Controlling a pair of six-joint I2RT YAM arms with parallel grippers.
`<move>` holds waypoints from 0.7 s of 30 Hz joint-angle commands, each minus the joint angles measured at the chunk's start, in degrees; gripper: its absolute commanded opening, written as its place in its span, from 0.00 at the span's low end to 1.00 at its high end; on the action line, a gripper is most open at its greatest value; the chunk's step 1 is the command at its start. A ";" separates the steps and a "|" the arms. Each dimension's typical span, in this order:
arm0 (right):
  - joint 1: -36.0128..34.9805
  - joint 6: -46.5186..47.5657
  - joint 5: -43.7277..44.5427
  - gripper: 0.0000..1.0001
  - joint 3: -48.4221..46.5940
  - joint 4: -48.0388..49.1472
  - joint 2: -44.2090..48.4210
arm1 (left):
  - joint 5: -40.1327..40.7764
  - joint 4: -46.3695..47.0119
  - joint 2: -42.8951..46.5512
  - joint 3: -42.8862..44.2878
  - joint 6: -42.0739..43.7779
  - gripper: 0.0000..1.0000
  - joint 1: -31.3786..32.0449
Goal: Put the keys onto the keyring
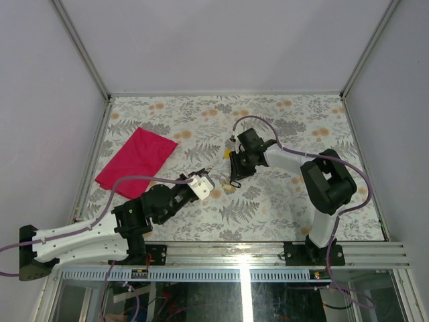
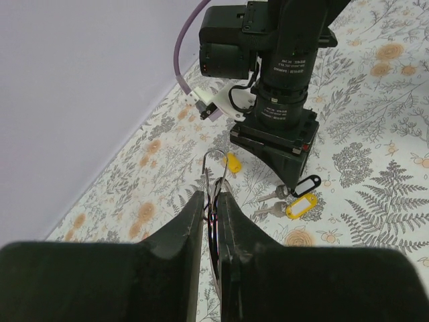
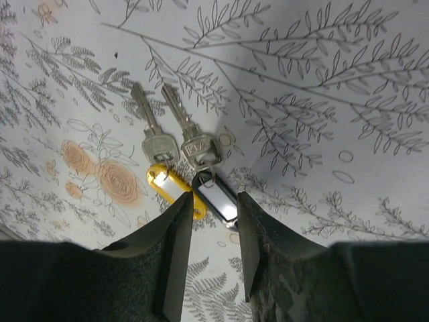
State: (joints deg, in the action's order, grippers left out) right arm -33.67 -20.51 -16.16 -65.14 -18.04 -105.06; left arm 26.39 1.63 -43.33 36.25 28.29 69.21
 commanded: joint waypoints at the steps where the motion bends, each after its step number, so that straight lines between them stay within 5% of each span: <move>1: 0.92 0.85 -1.67 0.38 -3.13 4.38 -2.27 | 0.00 1.00 -0.37 0.22 0.19 0.00 -0.47; 21: 1.41 2.00 -5.63 0.30 -3.83 2.04 -4.87 | 0.42 1.43 -1.84 0.11 1.30 0.00 -0.34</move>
State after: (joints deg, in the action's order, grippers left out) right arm -32.56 -19.81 -19.81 -66.67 -14.96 -108.38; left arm 26.39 1.15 -44.99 36.18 28.60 69.01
